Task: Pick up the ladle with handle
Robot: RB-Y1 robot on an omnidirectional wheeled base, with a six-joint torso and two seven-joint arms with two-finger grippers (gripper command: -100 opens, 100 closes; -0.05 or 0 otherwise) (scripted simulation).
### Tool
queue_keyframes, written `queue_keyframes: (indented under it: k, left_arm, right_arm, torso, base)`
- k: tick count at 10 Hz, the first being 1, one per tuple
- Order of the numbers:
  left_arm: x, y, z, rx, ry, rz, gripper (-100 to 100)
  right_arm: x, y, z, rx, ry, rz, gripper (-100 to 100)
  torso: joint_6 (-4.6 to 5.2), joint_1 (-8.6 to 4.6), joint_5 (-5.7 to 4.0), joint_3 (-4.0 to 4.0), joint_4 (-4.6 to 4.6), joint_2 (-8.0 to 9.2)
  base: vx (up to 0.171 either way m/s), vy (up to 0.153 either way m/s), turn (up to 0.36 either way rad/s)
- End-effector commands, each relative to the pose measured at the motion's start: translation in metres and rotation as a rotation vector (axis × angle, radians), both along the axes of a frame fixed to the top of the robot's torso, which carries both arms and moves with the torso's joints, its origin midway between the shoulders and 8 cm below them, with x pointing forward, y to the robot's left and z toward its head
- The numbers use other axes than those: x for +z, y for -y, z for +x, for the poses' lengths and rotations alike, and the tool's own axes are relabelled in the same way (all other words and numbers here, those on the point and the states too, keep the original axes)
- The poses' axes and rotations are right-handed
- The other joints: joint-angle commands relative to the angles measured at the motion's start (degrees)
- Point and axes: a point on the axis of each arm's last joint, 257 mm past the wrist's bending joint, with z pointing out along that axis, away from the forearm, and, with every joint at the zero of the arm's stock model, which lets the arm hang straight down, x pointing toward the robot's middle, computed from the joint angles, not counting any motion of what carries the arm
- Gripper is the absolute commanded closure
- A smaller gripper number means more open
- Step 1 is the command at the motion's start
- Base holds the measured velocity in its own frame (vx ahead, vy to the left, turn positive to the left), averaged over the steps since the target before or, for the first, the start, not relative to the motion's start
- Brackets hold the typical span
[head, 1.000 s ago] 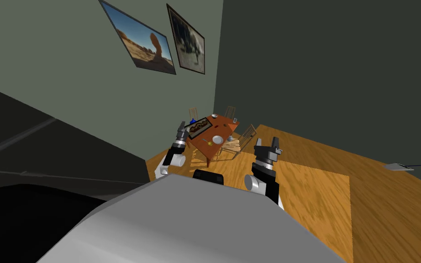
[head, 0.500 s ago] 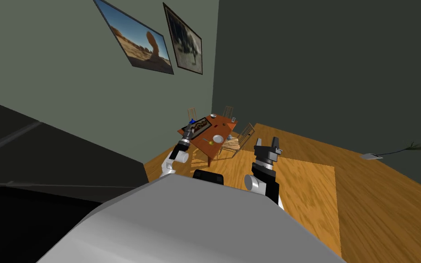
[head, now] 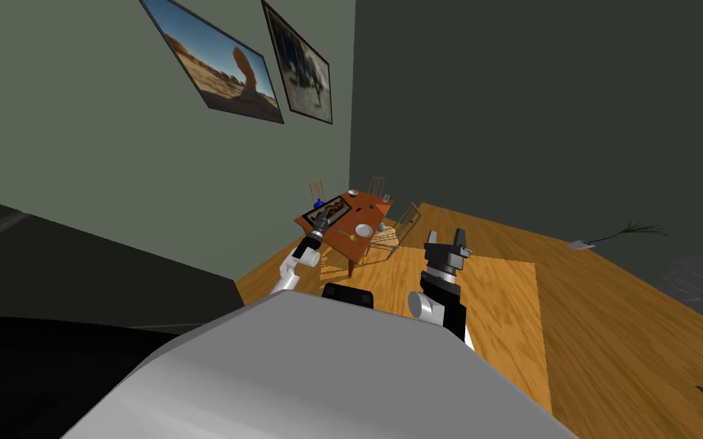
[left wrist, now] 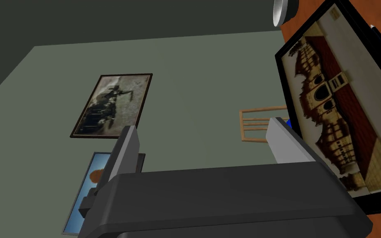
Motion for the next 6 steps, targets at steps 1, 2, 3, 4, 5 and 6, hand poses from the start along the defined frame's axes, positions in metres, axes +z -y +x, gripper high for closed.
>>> queue_keyframes:
  k: [1,2,3,4,5,6]
  left_arm:
    - [-0.016,0.002,0.005,-0.007,-0.042,0.004,-100]
    - [-0.031,0.008,0.015,-0.020,-0.088,0.012,-100]
    - [-0.038,0.014,0.023,-0.033,-0.115,0.018,-100]
    - [-0.050,0.013,0.024,-0.031,-0.142,0.021,-100]
    - [-0.062,0.019,0.032,-0.044,-0.185,0.030,-100]
    - [-0.067,0.018,0.032,-0.042,-0.193,0.031,-100]
  right_arm:
    - [0.000,0.000,0.000,0.000,0.000,0.000,0]
    - [0.000,0.000,0.000,0.000,0.000,0.000,0]
    - [0.000,0.000,0.000,0.000,0.000,0.000,0]
    - [0.000,0.000,0.000,0.000,0.000,0.000,0]
    - [0.000,0.000,0.000,0.000,0.000,0.000,0]
    - [0.000,0.000,0.000,0.000,0.000,0.000,0]
  torso:
    - [0.00,0.00,0.00,0.00,0.00,0.00]
    - [-0.04,-0.04,0.00,0.01,0.00,0.00]
    - [-0.01,-0.05,-0.01,0.00,0.00,0.00]
    - [0.01,-0.01,0.00,0.00,0.00,-0.01]
    - [-0.04,-0.05,-0.01,-0.02,-0.01,-0.05]
    - [-0.02,-0.07,-0.01,-0.03,-0.01,-0.06]
  base:
    - [-0.035,0.086,-0.078]
    - [-0.034,0.083,-0.131]
    - [-0.034,0.105,-0.239]
    - [-0.020,0.086,-0.081]
    - [-0.022,0.079,-0.101]
    - [-0.016,0.062,-0.084]
